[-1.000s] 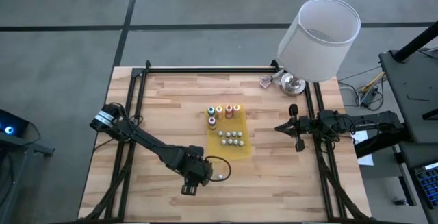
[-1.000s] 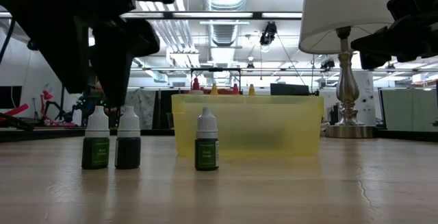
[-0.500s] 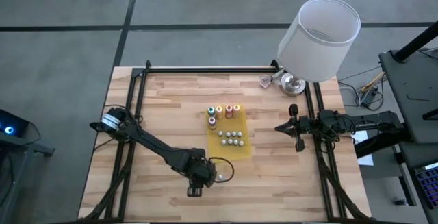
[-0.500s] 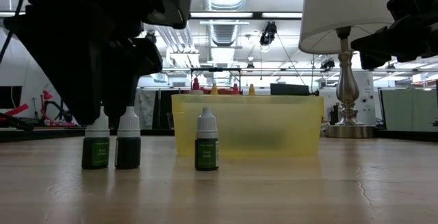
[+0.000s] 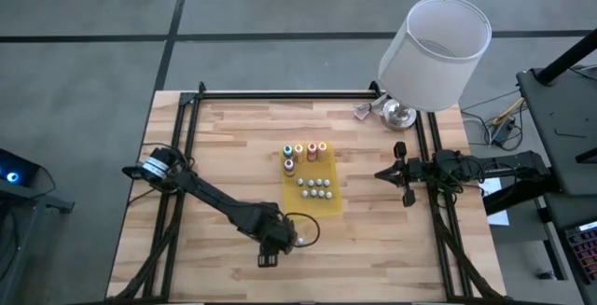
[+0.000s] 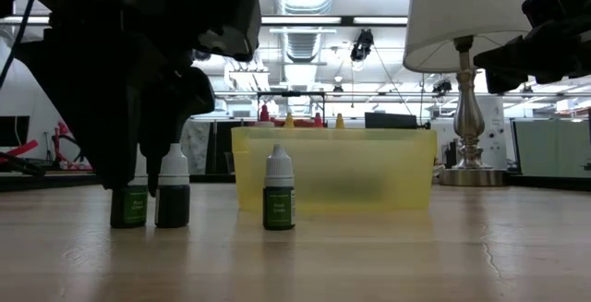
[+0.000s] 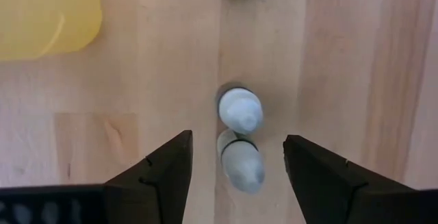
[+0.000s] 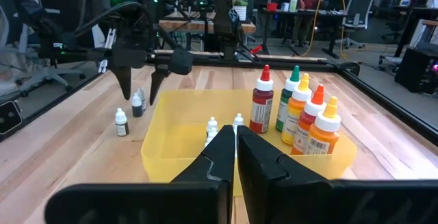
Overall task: Pick & Place food coloring
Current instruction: Put the small green food coloring bottle into the bin
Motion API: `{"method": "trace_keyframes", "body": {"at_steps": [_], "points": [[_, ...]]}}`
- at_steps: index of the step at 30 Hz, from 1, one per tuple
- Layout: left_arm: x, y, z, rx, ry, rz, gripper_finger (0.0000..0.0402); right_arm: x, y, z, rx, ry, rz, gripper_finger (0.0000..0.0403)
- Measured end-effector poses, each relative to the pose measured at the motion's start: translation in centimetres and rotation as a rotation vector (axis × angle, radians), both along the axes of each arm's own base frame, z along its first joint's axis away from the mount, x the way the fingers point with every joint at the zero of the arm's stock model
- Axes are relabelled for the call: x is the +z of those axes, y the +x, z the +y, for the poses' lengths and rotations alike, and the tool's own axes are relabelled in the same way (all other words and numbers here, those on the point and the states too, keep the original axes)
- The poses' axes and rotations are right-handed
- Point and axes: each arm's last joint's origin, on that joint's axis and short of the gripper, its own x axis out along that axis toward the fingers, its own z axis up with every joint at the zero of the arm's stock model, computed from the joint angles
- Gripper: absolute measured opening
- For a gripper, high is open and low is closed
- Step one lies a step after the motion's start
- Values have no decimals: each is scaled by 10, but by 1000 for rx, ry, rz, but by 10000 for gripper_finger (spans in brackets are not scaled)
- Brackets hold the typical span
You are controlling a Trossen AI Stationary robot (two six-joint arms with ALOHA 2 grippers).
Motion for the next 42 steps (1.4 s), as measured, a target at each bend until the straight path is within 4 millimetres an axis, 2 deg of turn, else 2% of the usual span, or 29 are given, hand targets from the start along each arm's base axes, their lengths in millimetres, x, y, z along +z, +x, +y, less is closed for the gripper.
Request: {"method": "trace_keyframes", "body": {"at_steps": [4, 15, 20, 25, 30, 37, 42], "points": [[0, 0, 0, -4, 0, 7, 181, 0, 0, 0, 0, 0, 1, 9], [0, -1, 1, 8, 0, 12, 80, 0, 0, 0, 0, 0, 0, 9], [0, 0, 1, 8, -1, 11, 49, 0, 0, 0, 0, 0, 1, 9], [6, 0, 3, -5, 14, 32, 49, 0, 0, 0, 0, 0, 0, 9], [21, 0, 5, -15, 34, 62, 51, 0, 0, 0, 0, 0, 0, 9], [49, 7, 9, -41, 60, 47, 51, 0, 0, 0, 0, 0, 0, 9], [73, 17, 20, -49, 109, -4, 51, 0, 0, 0, 0, 0, 1, 9]]}}
